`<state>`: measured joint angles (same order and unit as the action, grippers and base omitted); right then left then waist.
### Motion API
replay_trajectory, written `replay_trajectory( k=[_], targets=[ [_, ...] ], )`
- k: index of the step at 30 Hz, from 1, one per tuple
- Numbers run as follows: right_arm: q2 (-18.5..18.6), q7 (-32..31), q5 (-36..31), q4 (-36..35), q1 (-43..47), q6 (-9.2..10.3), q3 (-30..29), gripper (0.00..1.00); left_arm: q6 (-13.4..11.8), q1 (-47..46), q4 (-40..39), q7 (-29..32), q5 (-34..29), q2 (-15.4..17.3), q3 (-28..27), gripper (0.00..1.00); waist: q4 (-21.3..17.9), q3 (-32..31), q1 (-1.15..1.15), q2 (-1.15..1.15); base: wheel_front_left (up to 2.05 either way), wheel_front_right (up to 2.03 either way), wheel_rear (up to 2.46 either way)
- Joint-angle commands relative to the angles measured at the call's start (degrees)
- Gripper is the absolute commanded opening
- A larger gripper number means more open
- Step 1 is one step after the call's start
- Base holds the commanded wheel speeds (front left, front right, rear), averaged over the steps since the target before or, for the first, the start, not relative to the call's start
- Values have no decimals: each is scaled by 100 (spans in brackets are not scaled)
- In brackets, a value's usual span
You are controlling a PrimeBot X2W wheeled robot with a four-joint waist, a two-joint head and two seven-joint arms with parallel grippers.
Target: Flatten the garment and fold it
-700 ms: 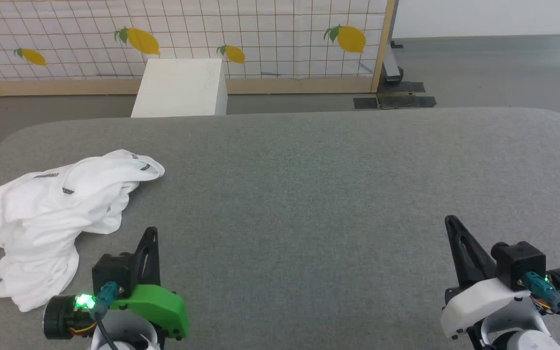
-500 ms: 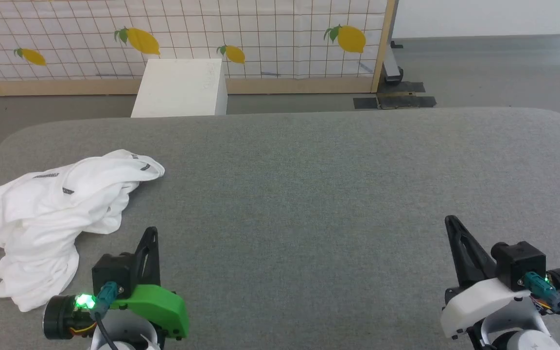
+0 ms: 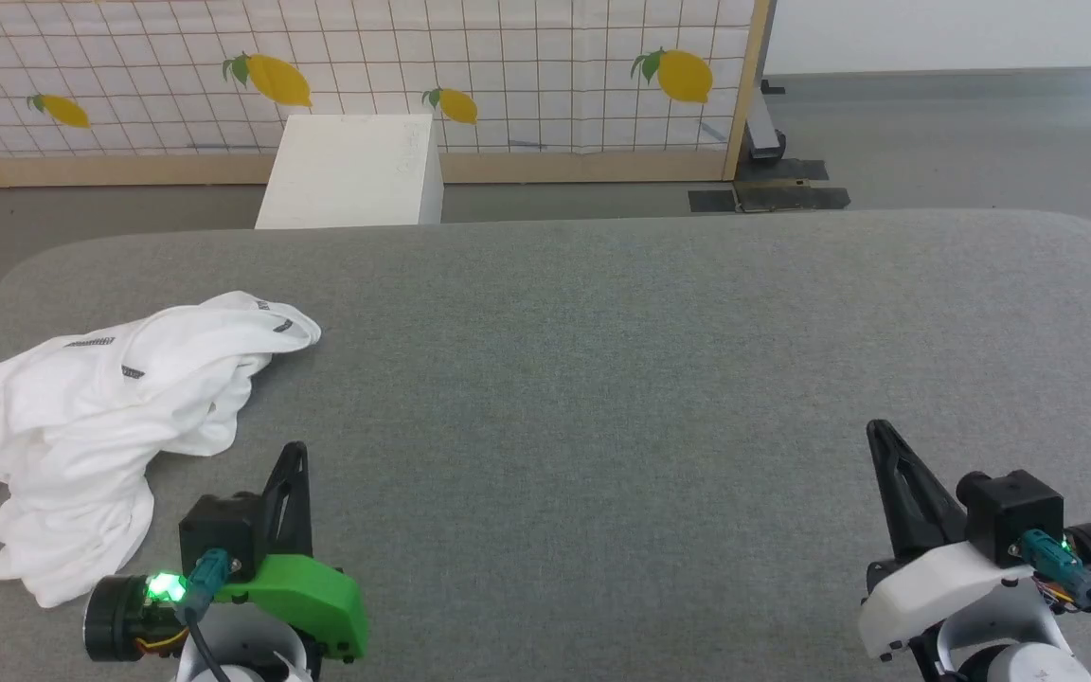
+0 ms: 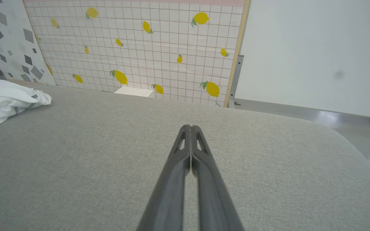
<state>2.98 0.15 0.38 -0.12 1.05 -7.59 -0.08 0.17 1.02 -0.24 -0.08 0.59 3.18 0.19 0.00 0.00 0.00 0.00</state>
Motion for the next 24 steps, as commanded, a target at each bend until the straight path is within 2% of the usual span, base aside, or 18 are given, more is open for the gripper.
replay_trajectory(
  k=[1,7,8,24],
  targets=[
    [-11,-15,-38,12,-105,10,8,0,-17,-102,24,8,-59,-30,-19,0,0,0,0,0,0,0,0],
    [-11,-15,-38,12,-105,10,8,0,-17,-102,24,8,-59,-30,-19,0,0,0,0,0,0,0,0],
    [0,2,0,0,0,0,-2,100,1,0,0,-1,0,0,2,100,0,0,0,0,0,0,0],
    [0,155,47,6,33,1,-229,100,15,77,-46,-154,93,-1,-44,100,0,-4,0,0,0,0,0]
  ],
)
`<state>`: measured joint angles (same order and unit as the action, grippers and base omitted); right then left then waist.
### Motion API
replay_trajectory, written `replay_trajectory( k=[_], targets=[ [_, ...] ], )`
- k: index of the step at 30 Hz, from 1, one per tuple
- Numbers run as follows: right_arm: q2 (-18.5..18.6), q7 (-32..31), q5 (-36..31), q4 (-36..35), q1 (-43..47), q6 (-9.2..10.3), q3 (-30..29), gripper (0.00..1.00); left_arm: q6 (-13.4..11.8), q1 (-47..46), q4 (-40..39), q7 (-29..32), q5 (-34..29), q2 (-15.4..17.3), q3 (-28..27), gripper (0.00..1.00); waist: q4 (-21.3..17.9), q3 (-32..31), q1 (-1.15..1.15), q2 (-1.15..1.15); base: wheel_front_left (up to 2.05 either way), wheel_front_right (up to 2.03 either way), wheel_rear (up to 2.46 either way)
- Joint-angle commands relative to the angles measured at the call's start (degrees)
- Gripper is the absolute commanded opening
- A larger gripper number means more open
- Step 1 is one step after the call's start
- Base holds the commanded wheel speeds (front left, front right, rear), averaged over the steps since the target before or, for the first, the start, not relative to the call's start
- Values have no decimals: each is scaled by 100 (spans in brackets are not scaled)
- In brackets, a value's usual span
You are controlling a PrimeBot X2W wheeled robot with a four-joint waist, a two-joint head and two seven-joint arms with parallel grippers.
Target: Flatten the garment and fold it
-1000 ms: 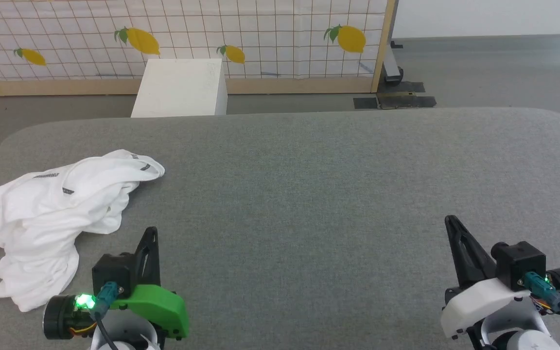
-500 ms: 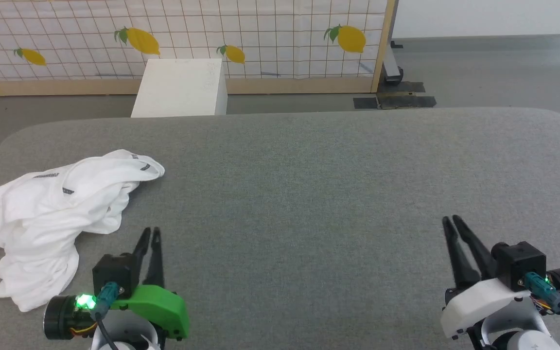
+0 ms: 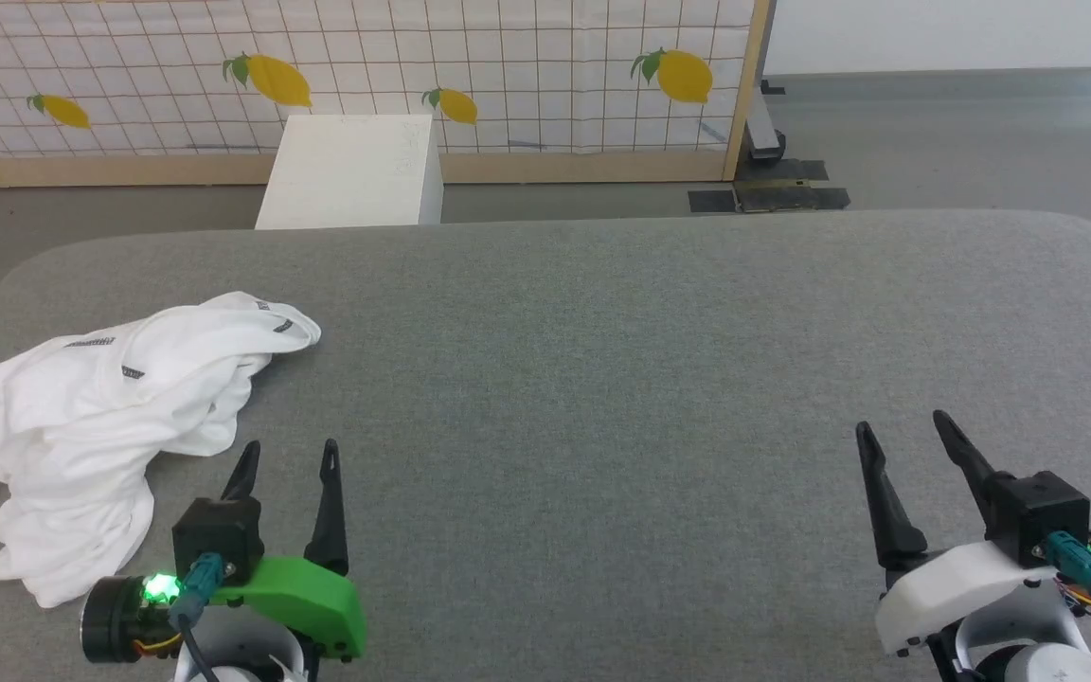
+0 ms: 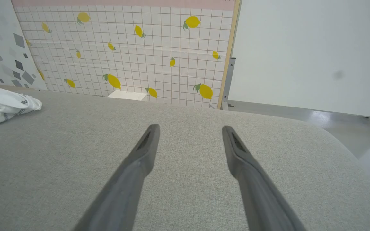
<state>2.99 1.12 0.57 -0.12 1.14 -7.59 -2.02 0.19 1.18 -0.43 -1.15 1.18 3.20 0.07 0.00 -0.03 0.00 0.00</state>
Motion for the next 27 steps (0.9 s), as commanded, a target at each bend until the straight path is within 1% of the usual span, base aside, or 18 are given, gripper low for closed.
replay_trajectory(
  k=[1,14,27],
  targets=[
    [-1,71,32,9,23,1,-57,100,14,67,-31,-61,42,-4,-38,100,1,-2,0,0,0,0,0],
    [-3,221,32,6,40,2,-257,100,-4,134,-64,-212,129,-7,-105,100,93,-20,0,0,0,0,0],
    [-4,374,-46,-46,2,3,-324,100,-62,184,-124,-366,241,-10,-202,100,360,13,0,0,0,0,0]
  ],
)
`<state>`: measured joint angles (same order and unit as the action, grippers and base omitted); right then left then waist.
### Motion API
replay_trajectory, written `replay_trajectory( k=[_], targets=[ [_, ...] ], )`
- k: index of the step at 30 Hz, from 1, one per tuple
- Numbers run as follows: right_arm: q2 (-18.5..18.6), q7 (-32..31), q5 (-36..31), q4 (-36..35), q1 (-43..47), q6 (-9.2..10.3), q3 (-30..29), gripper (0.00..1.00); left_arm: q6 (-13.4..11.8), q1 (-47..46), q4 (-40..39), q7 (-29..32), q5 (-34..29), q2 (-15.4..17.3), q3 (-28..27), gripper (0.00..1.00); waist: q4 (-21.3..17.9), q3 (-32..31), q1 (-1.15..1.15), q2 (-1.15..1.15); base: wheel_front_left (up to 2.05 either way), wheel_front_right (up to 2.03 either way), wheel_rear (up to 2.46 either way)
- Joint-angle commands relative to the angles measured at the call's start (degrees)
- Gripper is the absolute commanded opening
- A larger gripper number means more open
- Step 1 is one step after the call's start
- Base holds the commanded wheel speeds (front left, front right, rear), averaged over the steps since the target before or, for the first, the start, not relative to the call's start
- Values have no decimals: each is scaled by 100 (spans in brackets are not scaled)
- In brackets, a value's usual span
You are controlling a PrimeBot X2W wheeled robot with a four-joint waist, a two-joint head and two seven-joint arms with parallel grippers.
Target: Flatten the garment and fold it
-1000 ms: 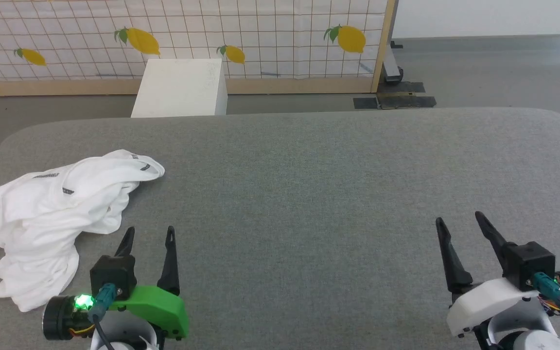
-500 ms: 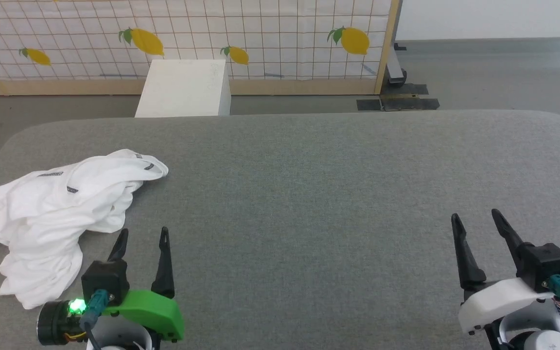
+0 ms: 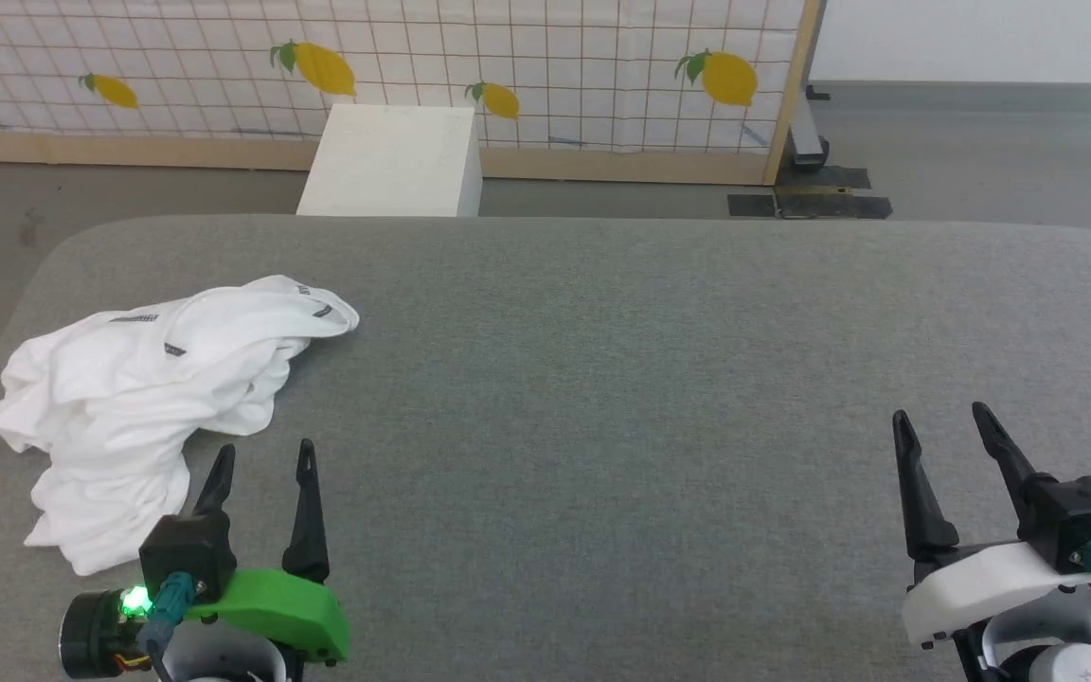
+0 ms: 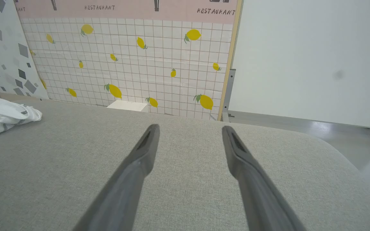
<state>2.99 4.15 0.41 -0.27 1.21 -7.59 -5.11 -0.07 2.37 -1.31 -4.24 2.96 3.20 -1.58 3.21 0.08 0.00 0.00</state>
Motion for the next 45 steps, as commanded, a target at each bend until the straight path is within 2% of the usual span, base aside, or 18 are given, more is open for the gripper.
replay_trajectory(
  k=[1,26,45],
  targets=[
    [-4,82,-35,-33,-7,3,-6,100,-40,71,-38,-68,70,-11,-42,100,60,-1,0,0,0,0,0],
    [-6,374,-62,161,31,5,362,100,-135,285,-97,-362,281,-17,-124,100,891,-88,0,0,0,0,0],
    [-8,598,8,447,77,7,652,100,-90,479,-85,-586,311,-22,-202,100,1774,-263,0,0,0,0,0]
  ],
)
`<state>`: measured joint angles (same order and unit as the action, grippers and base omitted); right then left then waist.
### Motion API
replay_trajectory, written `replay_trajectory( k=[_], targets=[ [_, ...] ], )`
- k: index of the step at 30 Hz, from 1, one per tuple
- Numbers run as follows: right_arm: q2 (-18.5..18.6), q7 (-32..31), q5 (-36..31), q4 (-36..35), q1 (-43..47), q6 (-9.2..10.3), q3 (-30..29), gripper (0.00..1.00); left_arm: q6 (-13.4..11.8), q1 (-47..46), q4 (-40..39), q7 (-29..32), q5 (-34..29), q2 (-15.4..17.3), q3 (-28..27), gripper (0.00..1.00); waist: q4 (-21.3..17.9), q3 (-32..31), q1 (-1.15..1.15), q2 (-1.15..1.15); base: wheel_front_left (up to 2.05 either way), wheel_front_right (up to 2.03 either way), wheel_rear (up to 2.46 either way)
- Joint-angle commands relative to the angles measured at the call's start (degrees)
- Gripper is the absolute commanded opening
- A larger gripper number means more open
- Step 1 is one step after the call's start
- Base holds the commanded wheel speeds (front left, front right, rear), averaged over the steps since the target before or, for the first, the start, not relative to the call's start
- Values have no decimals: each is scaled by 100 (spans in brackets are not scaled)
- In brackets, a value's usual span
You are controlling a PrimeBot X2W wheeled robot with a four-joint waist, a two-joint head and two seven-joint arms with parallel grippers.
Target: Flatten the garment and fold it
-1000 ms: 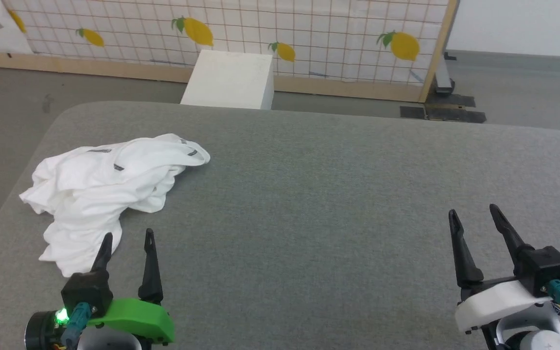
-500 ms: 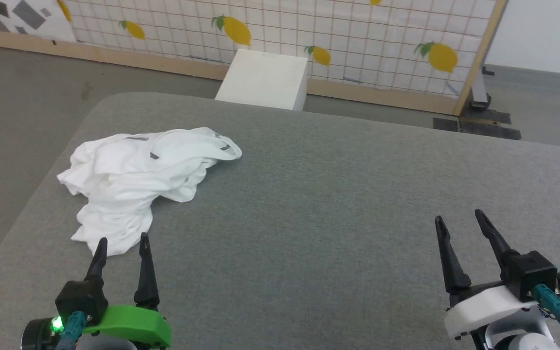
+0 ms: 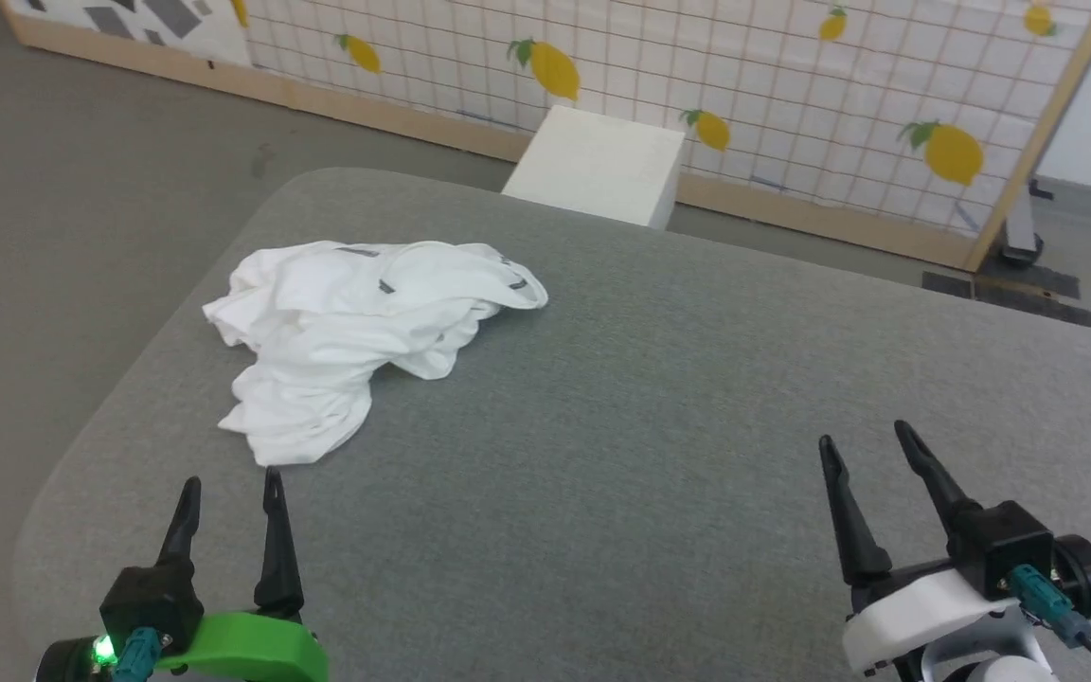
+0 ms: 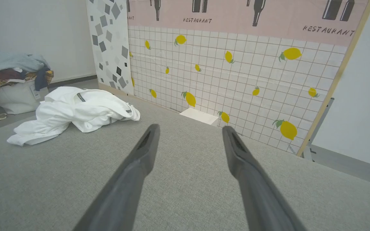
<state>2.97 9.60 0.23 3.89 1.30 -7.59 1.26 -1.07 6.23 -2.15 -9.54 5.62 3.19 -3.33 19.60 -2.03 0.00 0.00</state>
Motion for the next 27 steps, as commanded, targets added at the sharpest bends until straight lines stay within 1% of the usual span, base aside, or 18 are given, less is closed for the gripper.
replay_trajectory(
  k=[1,13,27],
  targets=[
    [-6,63,32,44,67,7,33,100,15,106,-1,-66,47,-21,-33,100,174,-62,0,0,0,0,0],
    [-7,206,66,171,67,8,109,100,35,269,-26,-209,98,-24,-131,100,618,-142,0,0,0,0,0],
    [-8,369,35,249,57,9,99,100,-16,322,-30,-373,260,-28,-163,100,930,-114,0,0,0,0,0]
  ],
)
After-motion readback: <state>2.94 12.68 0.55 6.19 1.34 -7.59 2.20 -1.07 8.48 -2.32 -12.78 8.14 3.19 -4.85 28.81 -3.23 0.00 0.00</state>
